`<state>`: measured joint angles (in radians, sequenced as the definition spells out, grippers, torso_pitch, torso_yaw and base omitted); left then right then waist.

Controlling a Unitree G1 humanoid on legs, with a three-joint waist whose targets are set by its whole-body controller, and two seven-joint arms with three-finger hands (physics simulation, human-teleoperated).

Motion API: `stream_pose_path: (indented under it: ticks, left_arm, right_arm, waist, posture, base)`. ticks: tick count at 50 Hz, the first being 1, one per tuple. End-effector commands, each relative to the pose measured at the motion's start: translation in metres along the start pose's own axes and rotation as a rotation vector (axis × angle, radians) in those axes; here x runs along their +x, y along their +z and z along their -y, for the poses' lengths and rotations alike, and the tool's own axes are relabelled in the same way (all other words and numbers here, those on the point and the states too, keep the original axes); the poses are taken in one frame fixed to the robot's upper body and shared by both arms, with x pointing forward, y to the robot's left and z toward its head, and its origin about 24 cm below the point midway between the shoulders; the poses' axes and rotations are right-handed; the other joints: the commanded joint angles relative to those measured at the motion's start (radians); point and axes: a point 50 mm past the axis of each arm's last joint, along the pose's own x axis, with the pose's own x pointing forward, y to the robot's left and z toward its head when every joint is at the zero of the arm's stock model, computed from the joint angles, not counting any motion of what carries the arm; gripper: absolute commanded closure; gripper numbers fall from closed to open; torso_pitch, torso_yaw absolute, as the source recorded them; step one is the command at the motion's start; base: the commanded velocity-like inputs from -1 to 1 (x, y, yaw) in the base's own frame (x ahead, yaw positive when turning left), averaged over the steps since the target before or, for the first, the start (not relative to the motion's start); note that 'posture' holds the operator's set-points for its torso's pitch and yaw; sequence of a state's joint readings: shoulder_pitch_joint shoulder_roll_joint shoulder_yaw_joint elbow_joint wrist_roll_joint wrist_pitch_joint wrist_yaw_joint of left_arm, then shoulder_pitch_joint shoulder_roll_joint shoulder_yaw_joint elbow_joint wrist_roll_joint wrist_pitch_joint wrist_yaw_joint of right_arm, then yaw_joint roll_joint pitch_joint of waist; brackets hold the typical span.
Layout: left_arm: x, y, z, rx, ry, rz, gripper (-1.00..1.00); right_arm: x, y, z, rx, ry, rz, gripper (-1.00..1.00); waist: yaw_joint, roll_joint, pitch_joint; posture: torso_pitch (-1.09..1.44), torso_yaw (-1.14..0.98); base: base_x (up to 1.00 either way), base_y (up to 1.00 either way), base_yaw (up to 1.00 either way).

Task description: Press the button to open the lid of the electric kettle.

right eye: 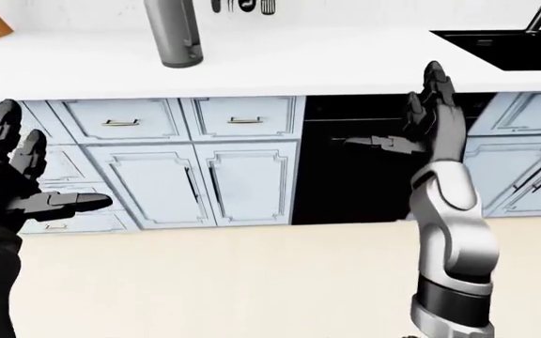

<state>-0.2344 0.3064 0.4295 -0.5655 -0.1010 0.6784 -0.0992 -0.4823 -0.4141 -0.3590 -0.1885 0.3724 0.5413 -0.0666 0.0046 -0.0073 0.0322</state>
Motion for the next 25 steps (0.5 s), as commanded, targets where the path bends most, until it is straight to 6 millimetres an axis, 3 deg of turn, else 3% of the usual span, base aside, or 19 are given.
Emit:
stream_pose_path:
  ticks: [1,15,25]
  left_arm:
    - [0.000,0.017,-0.004,0.010,0.010,0.078,-1.00]
    - [-0.001,0.030,-0.018,0.013,0.054,0.104,-1.00]
    - [-0.001,0.033,-0.021,0.015,0.064,0.108,-1.00]
  right_arm:
    - [0.001,0.018,-0.001,-0.003,0.012,0.077,-1.00]
    - [0.005,0.040,0.007,-0.023,-0.002,0.122,-1.00]
    - [0.005,0.042,0.006,-0.035,0.002,0.132,-1.00]
  waist:
    - [0.001,0.002,-0.017]
    - [0.002,0.003,-0.011]
    - [0.000,0.002,-0.010]
  posture:
    - [0.00,0.00]
    - [0.00,0.00]
    - [0.00,0.00]
  base:
    - [0.00,0.00,0.00]
    - [0.00,0.00,0.00]
    - [0.00,0.00,0.00]
